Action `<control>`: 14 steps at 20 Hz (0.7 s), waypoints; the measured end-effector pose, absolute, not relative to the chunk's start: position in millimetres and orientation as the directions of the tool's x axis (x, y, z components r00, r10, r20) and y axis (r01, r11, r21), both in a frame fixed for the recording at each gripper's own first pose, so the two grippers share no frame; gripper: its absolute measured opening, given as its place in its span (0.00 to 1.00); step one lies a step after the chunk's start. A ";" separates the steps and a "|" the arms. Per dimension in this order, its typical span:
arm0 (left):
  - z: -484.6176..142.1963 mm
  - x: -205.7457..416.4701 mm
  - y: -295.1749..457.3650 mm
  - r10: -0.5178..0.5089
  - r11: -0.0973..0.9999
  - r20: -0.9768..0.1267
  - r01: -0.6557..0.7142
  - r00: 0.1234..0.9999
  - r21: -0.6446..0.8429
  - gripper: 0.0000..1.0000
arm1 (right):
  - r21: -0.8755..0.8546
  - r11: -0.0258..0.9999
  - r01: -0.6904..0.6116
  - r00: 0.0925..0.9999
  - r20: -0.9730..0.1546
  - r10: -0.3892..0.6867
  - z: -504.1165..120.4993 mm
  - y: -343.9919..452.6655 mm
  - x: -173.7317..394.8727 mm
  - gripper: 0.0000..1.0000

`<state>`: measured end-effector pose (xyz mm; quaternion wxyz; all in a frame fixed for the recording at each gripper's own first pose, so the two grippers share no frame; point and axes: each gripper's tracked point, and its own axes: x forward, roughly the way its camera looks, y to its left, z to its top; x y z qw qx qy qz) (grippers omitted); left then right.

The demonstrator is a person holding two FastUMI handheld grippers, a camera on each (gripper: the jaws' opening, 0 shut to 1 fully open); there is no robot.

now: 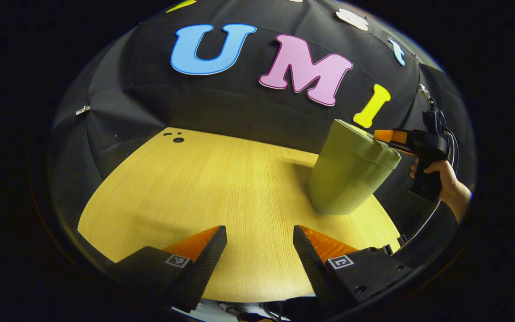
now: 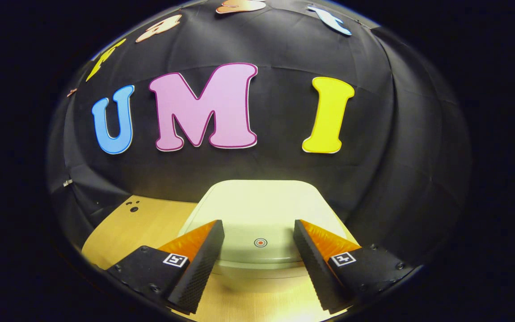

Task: Press the lid of the desktop garbage bin to open it, pick up the crumpled paper on the desktop and throw it into the bin, then pick up the pop can on the desktop and drop it into the bin, and finally close the garbage bin lid.

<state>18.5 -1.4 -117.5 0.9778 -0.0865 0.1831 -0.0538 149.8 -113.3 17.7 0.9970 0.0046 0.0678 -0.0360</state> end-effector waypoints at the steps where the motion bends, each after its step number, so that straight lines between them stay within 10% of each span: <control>1: -110.7 19.9 -1.9 -0.131 0.980 -0.337 0.072 0.933 -0.183 0.95 | 0.003 0.998 0.065 0.989 -0.136 -0.064 16.5 -112.3 148.2 0.99; 14: 20.2 26.8 -6.7 0.094 0.995 0.005 -0.093 0.996 -0.043 0.95 | -0.042 0.988 -0.147 0.988 -0.045 0.146 26.9 -47.1 75.6 0.98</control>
